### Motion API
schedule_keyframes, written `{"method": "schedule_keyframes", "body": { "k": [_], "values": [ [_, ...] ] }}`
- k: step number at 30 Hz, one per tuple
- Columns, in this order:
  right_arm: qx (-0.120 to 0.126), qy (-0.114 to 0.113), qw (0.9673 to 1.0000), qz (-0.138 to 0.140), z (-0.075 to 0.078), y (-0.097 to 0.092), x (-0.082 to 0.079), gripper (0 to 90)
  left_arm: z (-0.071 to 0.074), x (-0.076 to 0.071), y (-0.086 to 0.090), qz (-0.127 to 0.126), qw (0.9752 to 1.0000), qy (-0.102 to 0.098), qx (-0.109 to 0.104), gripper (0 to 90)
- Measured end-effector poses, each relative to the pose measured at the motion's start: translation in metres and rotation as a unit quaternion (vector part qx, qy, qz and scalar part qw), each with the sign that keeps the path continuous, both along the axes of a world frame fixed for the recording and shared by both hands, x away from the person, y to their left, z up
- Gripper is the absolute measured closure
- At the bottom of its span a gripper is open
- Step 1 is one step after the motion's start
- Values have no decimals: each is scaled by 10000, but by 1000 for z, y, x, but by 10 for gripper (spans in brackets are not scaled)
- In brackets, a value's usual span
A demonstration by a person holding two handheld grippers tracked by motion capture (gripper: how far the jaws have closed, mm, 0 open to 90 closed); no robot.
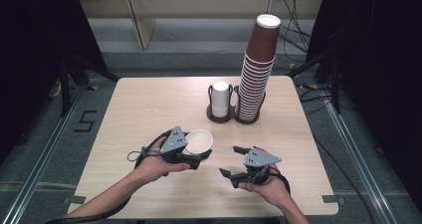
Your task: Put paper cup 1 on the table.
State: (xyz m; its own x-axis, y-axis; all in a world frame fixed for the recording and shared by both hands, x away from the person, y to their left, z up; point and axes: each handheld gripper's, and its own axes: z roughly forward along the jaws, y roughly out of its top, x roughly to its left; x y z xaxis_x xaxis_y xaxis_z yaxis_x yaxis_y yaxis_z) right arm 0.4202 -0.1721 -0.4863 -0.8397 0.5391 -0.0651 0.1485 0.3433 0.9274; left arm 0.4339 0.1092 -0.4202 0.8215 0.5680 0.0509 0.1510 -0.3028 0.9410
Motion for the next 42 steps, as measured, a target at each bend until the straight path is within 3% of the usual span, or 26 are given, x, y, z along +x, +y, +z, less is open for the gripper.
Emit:
{"method": "schedule_keyframes", "body": {
  "k": [6,8,9,10,14,20,22,25,28,30,31,33,35,36,37,38,39,41,42],
  "values": [
    [85,7,9999,-90,-2,1,1,145,0,-6,26,451,9990,-22,8,251],
    [-7,-43,10000,-55,-1,-2,2,146,0,-8,36,603,9982,7,4,251],
    [80,-20,9999,-91,-2,-1,2,146,0,-9,40,661,9978,5,-1,250],
    [68,-113,9999,-71,-2,-1,3,147,-1,-10,45,755,9971,5,-18,250],
    [62,51,9999,-132,-1,-3,2,147,-3,-12,64,1033,9946,-41,-19,250],
    [93,-38,9998,-194,-2,-4,4,149,-8,-17,91,1395,9902,-68,9,249],
    [118,41,9997,-199,-1,-4,4,150,-10,-19,100,1525,9883,-28,-47,249],
    [136,-62,9996,-237,0,-7,5,151,-14,-24,113,1766,9842,81,-89,247],
    [170,48,9994,-287,0,-9,5,151,-19,-29,126,1984,9799,146,-120,247],
    [233,37,9991,-366,0,-9,4,151,-22,-31,133,2115,9771,170,-175,247],
    [216,-85,9993,-298,1,-11,6,151,-22,-32,137,2187,9755,190,-158,247],
    [201,-51,9993,-327,1,-13,5,151,-25,-32,144,2273,9735,175,-208,247],
    [251,131,9991,-314,0,-14,5,151,-25,-34,150,2402,9703,223,-158,246],
    [188,-32,9991,-372,1,-15,6,151,-26,-34,152,2428,9696,217,-192,246],
    [250,142,9986,-436,1,-16,3,151,-27,-36,154,2494,9679,242,-209,246],
    [218,23,9989,-406,2,-17,5,151,-28,-36,157,2516,9672,227,-248,246],
    [243,101,9988,-408,2,-17,4,151,-29,-38,158,2566,9660,258,-192,246],
    [246,2,9988,-414,4,-18,5,152,-32,-38,161,2585,9655,257,-196,246],
    [266,56,9987,-426,4,-19,5,152,-33,-40,161,2637,9640,297,-167,245]
  ]
}}
